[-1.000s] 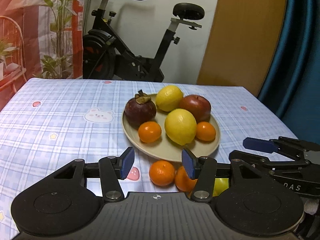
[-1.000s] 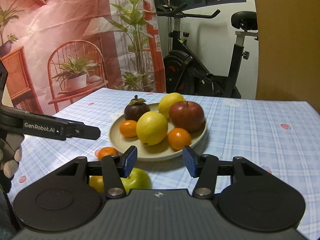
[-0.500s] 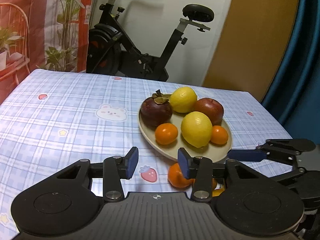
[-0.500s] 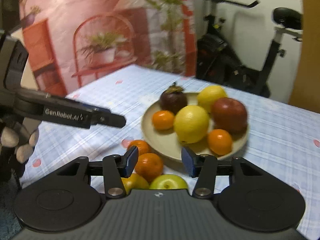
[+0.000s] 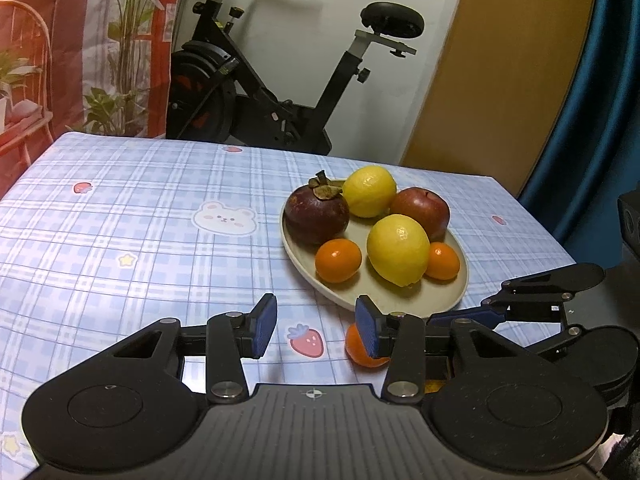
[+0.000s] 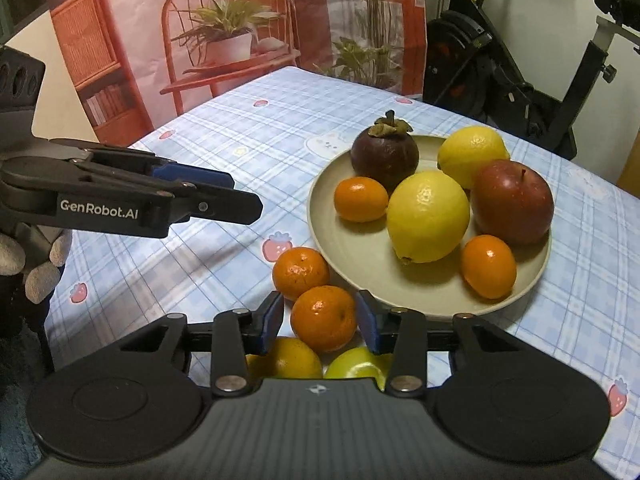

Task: Organize fruits
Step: 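Reach the left gripper to a loose orange and close while the right grasps another, then lift both held oranges and carry them over the beige plate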

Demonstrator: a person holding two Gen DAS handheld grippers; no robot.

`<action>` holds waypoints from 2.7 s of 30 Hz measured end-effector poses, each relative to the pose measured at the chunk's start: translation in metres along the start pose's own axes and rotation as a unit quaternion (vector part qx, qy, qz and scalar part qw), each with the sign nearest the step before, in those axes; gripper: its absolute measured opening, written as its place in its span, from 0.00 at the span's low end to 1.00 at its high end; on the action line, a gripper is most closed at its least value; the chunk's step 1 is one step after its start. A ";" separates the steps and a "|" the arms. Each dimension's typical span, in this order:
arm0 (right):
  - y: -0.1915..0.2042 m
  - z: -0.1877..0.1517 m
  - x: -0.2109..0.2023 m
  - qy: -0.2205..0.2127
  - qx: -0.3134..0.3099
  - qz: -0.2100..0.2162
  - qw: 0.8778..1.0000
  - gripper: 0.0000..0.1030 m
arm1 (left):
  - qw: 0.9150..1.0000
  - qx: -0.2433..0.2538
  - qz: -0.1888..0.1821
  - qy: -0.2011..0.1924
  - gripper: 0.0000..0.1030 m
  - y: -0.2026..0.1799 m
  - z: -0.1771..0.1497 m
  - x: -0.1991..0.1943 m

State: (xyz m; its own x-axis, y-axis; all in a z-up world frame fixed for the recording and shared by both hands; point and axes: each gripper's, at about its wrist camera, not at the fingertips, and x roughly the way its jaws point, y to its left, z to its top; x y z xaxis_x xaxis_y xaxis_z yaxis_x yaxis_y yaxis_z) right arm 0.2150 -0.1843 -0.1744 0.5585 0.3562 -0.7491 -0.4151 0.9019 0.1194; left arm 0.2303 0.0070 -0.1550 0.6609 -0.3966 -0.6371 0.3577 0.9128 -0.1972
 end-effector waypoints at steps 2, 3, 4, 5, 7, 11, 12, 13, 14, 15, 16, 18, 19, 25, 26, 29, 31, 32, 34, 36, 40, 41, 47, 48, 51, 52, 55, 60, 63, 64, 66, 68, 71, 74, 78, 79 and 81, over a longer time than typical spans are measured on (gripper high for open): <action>0.000 -0.001 0.001 0.007 0.005 -0.002 1.000 0.41 | 1.000 0.003 -0.004 0.002 0.45 -0.002 -0.001 0.000; -0.002 -0.001 0.000 0.006 0.013 0.000 1.000 0.41 | 1.000 0.005 -0.007 0.003 0.45 -0.003 -0.001 0.000; -0.004 -0.002 -0.001 0.005 0.021 0.002 1.000 0.40 | 1.000 0.007 -0.011 0.006 0.45 -0.004 -0.002 0.001; -0.006 -0.003 -0.001 0.003 0.031 0.007 0.999 0.40 | 1.000 0.009 -0.015 0.010 0.45 -0.004 -0.003 0.002; -0.011 -0.004 -0.001 0.000 0.052 0.012 0.999 0.40 | 0.999 0.010 -0.023 0.019 0.45 -0.005 -0.004 0.004; -0.015 -0.005 0.000 0.003 0.075 0.017 0.997 0.40 | 0.999 0.005 -0.038 0.037 0.45 -0.006 -0.007 0.011; -0.016 -0.005 -0.001 0.003 0.078 0.017 0.997 0.40 | 0.998 0.005 -0.040 0.040 0.45 -0.007 -0.008 0.012; -0.016 -0.005 -0.003 0.002 0.080 0.017 0.997 0.40 | 0.998 0.007 -0.042 0.040 0.45 -0.009 -0.008 0.013; -0.015 -0.006 -0.003 0.002 0.080 0.017 0.997 0.40 | 0.998 0.011 -0.045 0.041 0.45 -0.011 -0.008 0.013; -0.015 -0.006 -0.005 0.001 0.078 0.015 0.997 0.40 | 0.998 0.015 -0.046 0.041 0.45 -0.013 -0.009 0.014; -0.014 -0.007 -0.007 0.000 0.075 0.014 0.997 0.40 | 0.998 0.018 -0.046 0.041 0.45 -0.015 -0.009 0.015; -0.014 -0.009 -0.012 -0.005 0.074 0.009 0.997 0.40 | 0.998 0.024 -0.045 0.042 0.45 -0.017 -0.010 0.018; -0.016 -0.011 -0.015 -0.008 0.075 0.005 0.997 0.40 | 0.998 0.027 -0.044 0.043 0.45 -0.018 -0.010 0.020; -0.029 -0.019 -0.026 -0.023 0.102 -0.010 0.994 0.40 | 0.997 0.049 -0.042 0.053 0.45 -0.028 -0.012 0.030; -0.031 -0.020 -0.028 -0.026 0.106 -0.011 0.994 0.40 | 0.996 0.052 -0.039 0.056 0.45 -0.029 -0.012 0.032; -0.034 -0.021 -0.032 -0.034 0.114 -0.015 0.993 0.40 | 0.996 0.056 -0.027 0.056 0.46 -0.031 -0.013 0.036; -0.034 -0.023 -0.034 -0.038 0.115 -0.016 0.992 0.40 | 0.996 0.061 -0.026 0.053 0.43 -0.033 -0.015 0.036; -0.034 -0.023 -0.035 -0.040 0.115 -0.017 0.992 0.40 | 0.996 0.064 -0.027 0.053 0.39 -0.034 -0.015 0.035; -0.034 -0.024 -0.036 -0.042 0.116 -0.016 0.992 0.40 | 0.996 0.069 -0.030 0.053 0.37 -0.036 -0.016 0.034; -0.034 -0.025 -0.035 -0.042 0.117 -0.018 0.992 0.40 | 0.996 0.071 -0.029 0.052 0.37 -0.036 -0.017 0.033; -0.034 -0.026 -0.036 -0.044 0.121 -0.020 0.991 0.40 | 0.996 0.071 -0.029 0.052 0.37 -0.036 -0.017 0.032; -0.034 -0.026 -0.036 -0.045 0.121 -0.021 0.991 0.40 | 0.996 0.071 -0.029 0.052 0.37 -0.036 -0.017 0.032; -0.036 -0.029 -0.036 -0.043 0.127 -0.024 0.991 0.40 | 0.996 0.071 -0.029 0.051 0.37 -0.036 -0.017 0.031; -0.036 -0.030 -0.036 -0.044 0.129 -0.024 0.990 0.40 | 0.996 0.070 -0.030 0.050 0.37 -0.036 -0.017 0.031; -0.038 -0.031 -0.037 -0.047 0.132 -0.027 0.990 0.40 | 0.996 0.071 -0.025 0.038 0.36 -0.037 -0.018 0.025; -0.038 -0.031 -0.038 -0.049 0.133 -0.028 0.989 0.40 | 0.997 0.072 -0.021 0.030 0.36 -0.038 -0.018 0.021; -0.040 -0.031 -0.043 -0.061 0.135 -0.030 0.988 0.40 | 0.997 0.071 -0.018 0.008 0.36 -0.038 -0.017 0.008; -0.042 -0.022 -0.055 -0.088 0.130 -0.032 0.987 0.40 | 0.998 0.063 -0.013 -0.024 0.36 -0.037 -0.002 -0.003; -0.041 -0.013 -0.056 -0.098 0.111 -0.049 0.988 0.40 | 0.997 0.069 -0.013 -0.029 0.36 -0.041 0.011 0.003; -0.041 -0.011 -0.054 -0.099 0.101 -0.057 0.988 0.40 | 0.997 0.073 -0.013 -0.028 0.36 -0.042 0.013 0.006; -0.040 -0.006 -0.048 -0.097 0.080 -0.073 0.989 0.40 | 0.997 0.078 -0.008 -0.024 0.36 -0.044 0.017 0.015; -0.041 -0.004 -0.041 -0.092 0.065 -0.081 0.990 0.40 | 0.996 0.084 -0.006 -0.021 0.36 -0.047 0.018 0.022; -0.041 -0.002 -0.035 -0.088 0.048 -0.086 0.991 0.40 | 0.996 0.091 -0.005 -0.013 0.36 -0.049 0.017 0.030; -0.042 -0.002 -0.029 -0.084 0.042 -0.085 0.992 0.40 | 0.995 0.099 -0.003 -0.004 0.36 -0.050 0.015 0.038; -0.046 -0.003 -0.021 -0.075 0.042 -0.086 0.993 0.40 | 0.995 0.104 0.004 0.003 0.36 -0.049 0.015 0.046; -0.046 -0.003 -0.019 -0.074 0.043 -0.086 0.993 0.40 | 0.995 0.104 0.007 0.005 0.36 -0.048 0.014 0.047; -0.046 -0.002 -0.016 -0.072 0.041 -0.086 0.993 0.40 | 0.994 0.104 0.012 0.007 0.36 -0.047 0.014 0.049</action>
State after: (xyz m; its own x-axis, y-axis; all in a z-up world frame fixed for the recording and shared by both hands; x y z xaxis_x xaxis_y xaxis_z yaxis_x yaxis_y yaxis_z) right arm 0.2235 -0.2319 -0.1692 0.7157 0.2205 -0.6627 -0.2480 0.9673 0.0541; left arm 0.2551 -0.0568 -0.1658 0.6622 -0.3720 -0.6504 0.4718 0.8814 -0.0239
